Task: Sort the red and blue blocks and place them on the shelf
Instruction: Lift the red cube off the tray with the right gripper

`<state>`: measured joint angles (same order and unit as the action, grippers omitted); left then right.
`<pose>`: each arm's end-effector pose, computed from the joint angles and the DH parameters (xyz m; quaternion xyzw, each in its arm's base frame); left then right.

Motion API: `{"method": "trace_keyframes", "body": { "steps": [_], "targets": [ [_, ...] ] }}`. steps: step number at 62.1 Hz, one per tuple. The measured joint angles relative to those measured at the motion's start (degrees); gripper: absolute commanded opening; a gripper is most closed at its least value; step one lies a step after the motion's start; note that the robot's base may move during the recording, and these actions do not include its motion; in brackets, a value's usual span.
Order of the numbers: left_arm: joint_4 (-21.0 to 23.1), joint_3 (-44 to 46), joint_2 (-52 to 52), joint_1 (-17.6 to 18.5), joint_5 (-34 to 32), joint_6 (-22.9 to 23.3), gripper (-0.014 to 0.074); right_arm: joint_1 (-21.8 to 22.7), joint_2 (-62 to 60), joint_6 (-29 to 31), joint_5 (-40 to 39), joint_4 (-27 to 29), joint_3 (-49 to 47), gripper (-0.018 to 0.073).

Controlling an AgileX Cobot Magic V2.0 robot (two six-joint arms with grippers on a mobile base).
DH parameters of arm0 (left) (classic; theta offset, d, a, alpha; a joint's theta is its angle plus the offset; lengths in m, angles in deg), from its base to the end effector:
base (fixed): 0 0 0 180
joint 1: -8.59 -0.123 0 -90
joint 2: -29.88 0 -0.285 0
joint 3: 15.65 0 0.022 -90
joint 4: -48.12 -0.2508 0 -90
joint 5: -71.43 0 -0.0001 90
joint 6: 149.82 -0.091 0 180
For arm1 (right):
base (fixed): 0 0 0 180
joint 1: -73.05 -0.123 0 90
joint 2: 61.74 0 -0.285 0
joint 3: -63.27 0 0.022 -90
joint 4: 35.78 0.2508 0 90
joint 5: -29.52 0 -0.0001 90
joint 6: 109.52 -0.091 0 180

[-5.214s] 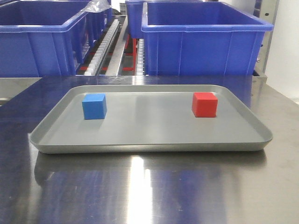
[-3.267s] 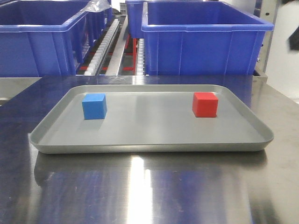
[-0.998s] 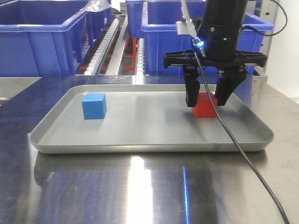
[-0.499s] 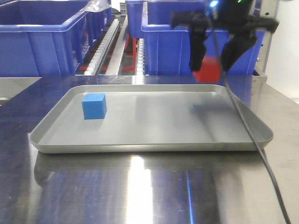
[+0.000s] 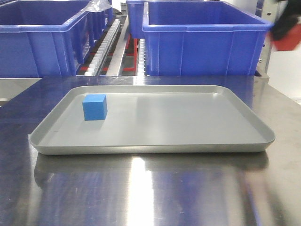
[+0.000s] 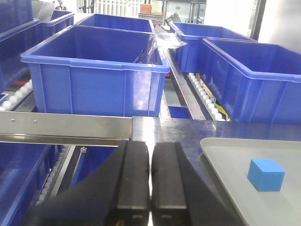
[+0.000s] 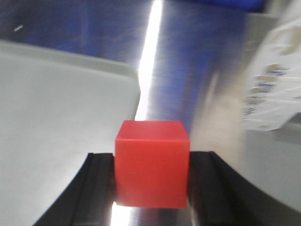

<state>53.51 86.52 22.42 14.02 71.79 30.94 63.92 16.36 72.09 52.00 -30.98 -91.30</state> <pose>0.0560 -0.0054 0.2093 -0.0041 0.6797 -0.0742 0.7297 0.2600 0.0447 0.3111 -0.0562 0.8889 0.0615 0.4505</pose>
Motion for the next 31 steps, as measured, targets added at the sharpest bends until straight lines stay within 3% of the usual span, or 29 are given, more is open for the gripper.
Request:
{"method": "trace_keyframes", "body": {
  "steps": [2, 11, 31],
  "targets": [
    [0.0, 0.0, 0.0, 0.0, 0.0, 0.0, 0.0125, 1.8, -3.2, 0.1, -1.3, 0.1, 3.1, 0.0040],
    [0.0, 0.0, 0.0, 0.0, 0.0, 0.0, 0.0125, 4.7, -12.5, 0.2, -4.6, 0.2, 10.0, 0.0057],
    [0.0, 0.0, 0.0, 0.0, 0.0, 0.0, 0.0125, 4.8, -32.1, 0.2, -11.2, 0.2, 24.2, 0.0057]
  ]
}}
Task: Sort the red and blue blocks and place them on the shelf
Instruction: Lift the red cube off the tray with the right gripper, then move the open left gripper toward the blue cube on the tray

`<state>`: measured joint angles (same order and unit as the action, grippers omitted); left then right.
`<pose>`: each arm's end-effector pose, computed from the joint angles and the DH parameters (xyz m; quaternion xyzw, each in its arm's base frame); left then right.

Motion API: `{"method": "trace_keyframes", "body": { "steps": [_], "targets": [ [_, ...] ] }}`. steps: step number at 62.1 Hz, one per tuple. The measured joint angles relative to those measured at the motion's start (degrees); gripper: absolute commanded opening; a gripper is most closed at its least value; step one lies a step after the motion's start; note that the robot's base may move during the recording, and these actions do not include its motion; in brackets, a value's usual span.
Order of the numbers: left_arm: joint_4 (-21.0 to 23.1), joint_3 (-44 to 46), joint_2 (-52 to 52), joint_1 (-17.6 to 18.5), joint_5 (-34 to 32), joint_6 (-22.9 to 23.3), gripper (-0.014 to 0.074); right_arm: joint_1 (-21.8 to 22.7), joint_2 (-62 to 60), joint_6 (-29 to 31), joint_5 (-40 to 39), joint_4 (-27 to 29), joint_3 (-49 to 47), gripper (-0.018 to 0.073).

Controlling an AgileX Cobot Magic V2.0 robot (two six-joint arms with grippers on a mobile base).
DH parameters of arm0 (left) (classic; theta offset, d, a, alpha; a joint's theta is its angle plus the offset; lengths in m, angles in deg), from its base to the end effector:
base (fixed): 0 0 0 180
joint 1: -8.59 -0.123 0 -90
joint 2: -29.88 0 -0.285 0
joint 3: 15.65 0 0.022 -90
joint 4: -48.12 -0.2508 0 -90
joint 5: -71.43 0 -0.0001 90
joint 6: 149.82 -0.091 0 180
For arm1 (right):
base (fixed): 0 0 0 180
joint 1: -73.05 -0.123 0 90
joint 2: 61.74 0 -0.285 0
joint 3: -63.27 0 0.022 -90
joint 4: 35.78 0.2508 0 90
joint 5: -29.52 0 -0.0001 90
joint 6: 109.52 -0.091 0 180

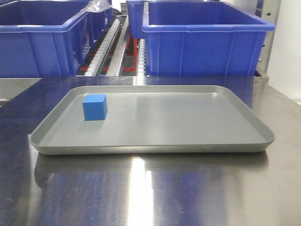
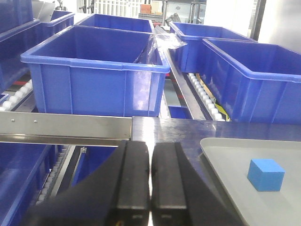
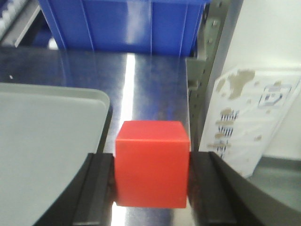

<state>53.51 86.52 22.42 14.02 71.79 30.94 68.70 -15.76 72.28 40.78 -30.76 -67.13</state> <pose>0.0560 -0.0054 0.2093 -0.0041 0.6797 -0.0742 0.7297 0.1403 0.0122 0.2991 -0.0137 0.8027 0.0457 0.5945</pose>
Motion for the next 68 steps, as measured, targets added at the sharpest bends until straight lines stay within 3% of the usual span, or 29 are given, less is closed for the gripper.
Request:
{"method": "trace_keyframes", "body": {
  "steps": [19, 68],
  "targets": [
    [0.0, 0.0, 0.0, 0.0, 0.0, 0.0, 0.0125, 0.0, -11.5, 0.0, -1.0, 0.0, 6.0, 0.0057],
    [0.0, 0.0, 0.0, 0.0, 0.0, 0.0, 0.0125, 0.0, -11.9, 0.0, -1.6, 0.0, 6.0, 0.0057]
  ]
}}
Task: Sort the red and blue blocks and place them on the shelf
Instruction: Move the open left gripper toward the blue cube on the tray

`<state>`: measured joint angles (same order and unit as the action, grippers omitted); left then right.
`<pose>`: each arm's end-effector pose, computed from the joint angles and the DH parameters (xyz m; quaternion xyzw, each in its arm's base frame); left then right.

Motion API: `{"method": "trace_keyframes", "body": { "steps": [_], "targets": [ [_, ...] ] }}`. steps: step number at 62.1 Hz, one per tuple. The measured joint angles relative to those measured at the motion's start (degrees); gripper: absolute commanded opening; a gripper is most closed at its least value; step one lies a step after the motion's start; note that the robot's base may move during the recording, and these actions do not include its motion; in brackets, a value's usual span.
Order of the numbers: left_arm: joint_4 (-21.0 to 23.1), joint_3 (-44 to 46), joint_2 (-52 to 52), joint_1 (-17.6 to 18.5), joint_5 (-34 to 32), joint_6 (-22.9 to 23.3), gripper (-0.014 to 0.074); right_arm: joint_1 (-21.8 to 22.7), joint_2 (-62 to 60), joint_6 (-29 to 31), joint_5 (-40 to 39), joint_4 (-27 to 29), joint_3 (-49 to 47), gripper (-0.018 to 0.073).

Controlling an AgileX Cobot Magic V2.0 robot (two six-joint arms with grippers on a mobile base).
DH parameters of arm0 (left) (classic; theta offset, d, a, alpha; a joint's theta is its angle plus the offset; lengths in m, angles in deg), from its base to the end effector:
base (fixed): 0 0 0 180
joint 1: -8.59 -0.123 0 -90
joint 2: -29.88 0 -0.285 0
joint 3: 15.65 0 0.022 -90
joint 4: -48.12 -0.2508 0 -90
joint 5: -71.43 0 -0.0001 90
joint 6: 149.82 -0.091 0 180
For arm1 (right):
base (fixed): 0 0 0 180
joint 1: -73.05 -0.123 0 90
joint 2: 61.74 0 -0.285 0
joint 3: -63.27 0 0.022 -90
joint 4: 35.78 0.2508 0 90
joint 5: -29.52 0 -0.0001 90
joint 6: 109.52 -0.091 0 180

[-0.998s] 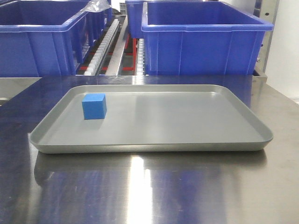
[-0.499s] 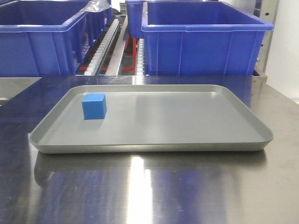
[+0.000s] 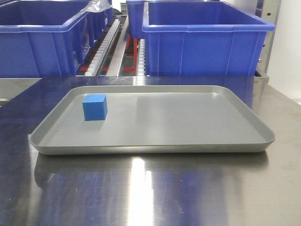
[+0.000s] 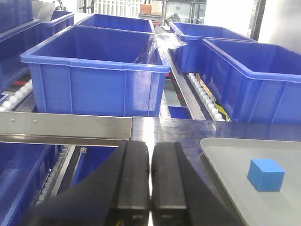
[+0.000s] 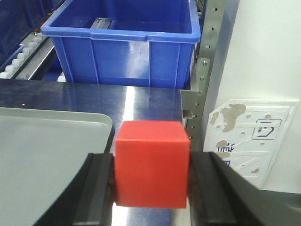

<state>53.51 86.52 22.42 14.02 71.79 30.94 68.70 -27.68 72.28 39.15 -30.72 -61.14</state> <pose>0.0560 -0.0054 0.2093 -0.0041 0.6797 -0.0742 0.7297 0.1039 0.0093 0.2914 -0.0125 0.7617 0.0482 0.6460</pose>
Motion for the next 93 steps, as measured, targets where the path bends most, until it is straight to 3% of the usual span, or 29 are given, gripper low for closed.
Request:
{"method": "trace_keyframes", "body": {
  "steps": [32, 62, 69, 77, 93],
  "targets": [
    [0.0, 0.7, -2.4, 0.0, -0.4, 0.0, 0.0125, 0.0, 0.0, 0.0, 0.0, 0.0, 0.0, 0.0057],
    [-5.4, 17.3, -35.8, 0.0, -0.4, 0.0, 0.0125, 0.0, 0.0, 0.0, 0.0, 0.0, 0.0, 0.0057],
    [-5.4, 22.6, -45.4, 0.2, 1.5, 3.3, 0.0125, 0.0, 0.0, 0.0, 0.0, 0.0, 0.0, 0.0057],
    [-5.7, 30.8, -54.4, 4.1, 7.5, 10.1, 0.0125, 0.0, 0.0, 0.0, 0.0, 0.1, 0.0, 0.0057],
    [-7.3, 46.1, -69.6, 13.4, 20.2, 12.0, 0.0129, 0.0, 0.0, 0.0, 0.0, 0.1, 0.0, 0.0057]
  ]
}}
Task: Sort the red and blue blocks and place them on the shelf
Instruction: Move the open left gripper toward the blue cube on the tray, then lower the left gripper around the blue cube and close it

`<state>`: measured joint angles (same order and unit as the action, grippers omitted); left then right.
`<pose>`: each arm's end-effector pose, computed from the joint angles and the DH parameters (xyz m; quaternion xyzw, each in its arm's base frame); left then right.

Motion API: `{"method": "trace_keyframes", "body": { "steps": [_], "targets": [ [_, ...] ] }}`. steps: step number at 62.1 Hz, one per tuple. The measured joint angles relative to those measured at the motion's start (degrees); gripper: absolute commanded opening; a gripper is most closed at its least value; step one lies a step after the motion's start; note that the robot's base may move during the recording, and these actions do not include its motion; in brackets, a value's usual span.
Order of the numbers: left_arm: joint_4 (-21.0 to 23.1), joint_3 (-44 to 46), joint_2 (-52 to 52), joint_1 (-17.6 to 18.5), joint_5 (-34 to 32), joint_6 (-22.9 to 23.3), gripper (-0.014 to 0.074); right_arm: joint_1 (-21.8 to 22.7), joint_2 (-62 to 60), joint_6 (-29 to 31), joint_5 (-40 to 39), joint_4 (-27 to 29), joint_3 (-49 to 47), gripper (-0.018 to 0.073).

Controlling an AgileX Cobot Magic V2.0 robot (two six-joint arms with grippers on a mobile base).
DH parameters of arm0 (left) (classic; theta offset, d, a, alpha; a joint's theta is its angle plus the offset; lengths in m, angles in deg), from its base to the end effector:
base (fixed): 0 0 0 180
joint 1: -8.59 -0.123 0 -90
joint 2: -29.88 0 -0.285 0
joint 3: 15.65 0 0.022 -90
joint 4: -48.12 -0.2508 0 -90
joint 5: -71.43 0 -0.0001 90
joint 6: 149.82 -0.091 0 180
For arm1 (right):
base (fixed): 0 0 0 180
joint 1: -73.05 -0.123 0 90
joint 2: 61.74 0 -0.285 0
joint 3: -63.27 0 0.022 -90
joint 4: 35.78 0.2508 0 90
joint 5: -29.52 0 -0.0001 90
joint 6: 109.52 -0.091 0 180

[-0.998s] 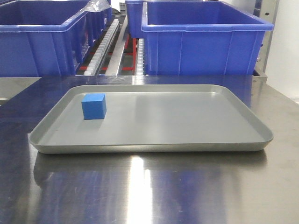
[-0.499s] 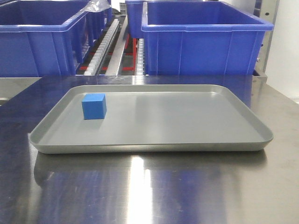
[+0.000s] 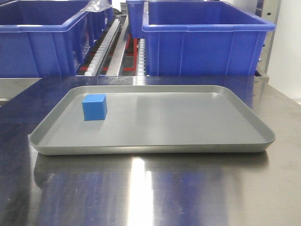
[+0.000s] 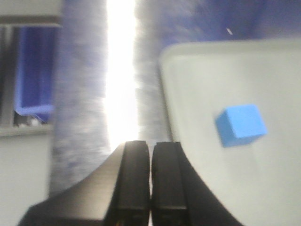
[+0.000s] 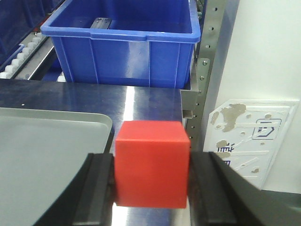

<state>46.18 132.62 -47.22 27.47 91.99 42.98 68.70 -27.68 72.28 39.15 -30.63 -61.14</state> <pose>0.2380 -0.0802 0.2829 0.0597 0.9020 -0.1050 0.4145 0.1039 0.0093 0.2914 -0.0120 0.7617 0.0488 0.6460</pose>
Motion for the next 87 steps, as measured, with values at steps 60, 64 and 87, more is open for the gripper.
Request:
{"method": "trace_keyframes", "body": {
  "steps": [60, 64, 87],
  "targets": [
    [1.3, 50.9, -41.2, 11.4, 44.2, 16.9, 0.0566, 0.0, 0.0, 0.0, 0.0, 0.0, 0.0, 0.0057],
    [1.3, 51.4, -41.7, 11.4, 45.1, 17.4, 0.0566, 0.0, 0.0, 0.0, 0.0, 0.0, 0.0, 0.0057],
    [1.2, 51.9, -44.1, 11.3, 46.2, 18.0, 0.0566, 0.0, 0.0, 0.0, 0.0, 0.0, 0.0, 0.0057]
  ]
}}
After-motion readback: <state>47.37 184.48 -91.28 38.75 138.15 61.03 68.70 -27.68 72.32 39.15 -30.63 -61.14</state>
